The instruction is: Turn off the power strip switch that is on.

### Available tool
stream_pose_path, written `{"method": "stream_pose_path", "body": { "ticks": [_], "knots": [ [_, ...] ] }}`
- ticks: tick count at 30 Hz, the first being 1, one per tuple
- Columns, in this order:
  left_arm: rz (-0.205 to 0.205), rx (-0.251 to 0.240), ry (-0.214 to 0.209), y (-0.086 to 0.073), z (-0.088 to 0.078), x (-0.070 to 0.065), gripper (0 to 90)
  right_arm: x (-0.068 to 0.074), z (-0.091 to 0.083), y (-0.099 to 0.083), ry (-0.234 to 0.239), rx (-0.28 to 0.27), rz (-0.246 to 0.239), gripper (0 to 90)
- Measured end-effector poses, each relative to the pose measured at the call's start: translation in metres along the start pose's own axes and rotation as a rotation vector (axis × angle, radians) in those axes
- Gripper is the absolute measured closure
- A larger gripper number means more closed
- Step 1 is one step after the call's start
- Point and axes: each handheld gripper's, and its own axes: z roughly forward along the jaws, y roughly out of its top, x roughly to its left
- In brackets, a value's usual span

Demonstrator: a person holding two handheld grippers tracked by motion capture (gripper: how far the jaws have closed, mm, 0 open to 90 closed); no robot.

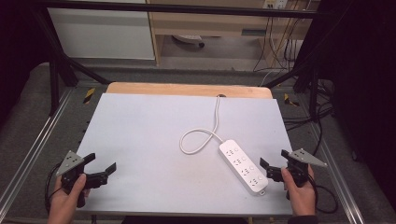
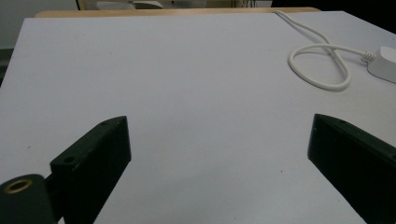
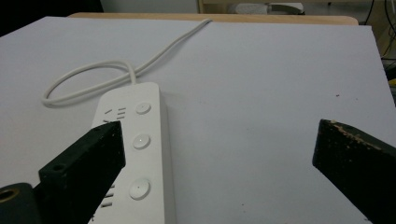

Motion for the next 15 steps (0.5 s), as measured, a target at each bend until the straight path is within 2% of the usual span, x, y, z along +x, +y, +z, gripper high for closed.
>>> {"method": "stream_pose_path", "body": {
  "ticks": [15],
  "knots": [
    [0.011,0.008,-0.002,0.000,0.001,-0.002,5.7,0.011,-0.006,0.023,0.013,-0.034,-0.031,2.1]
  ]
}}
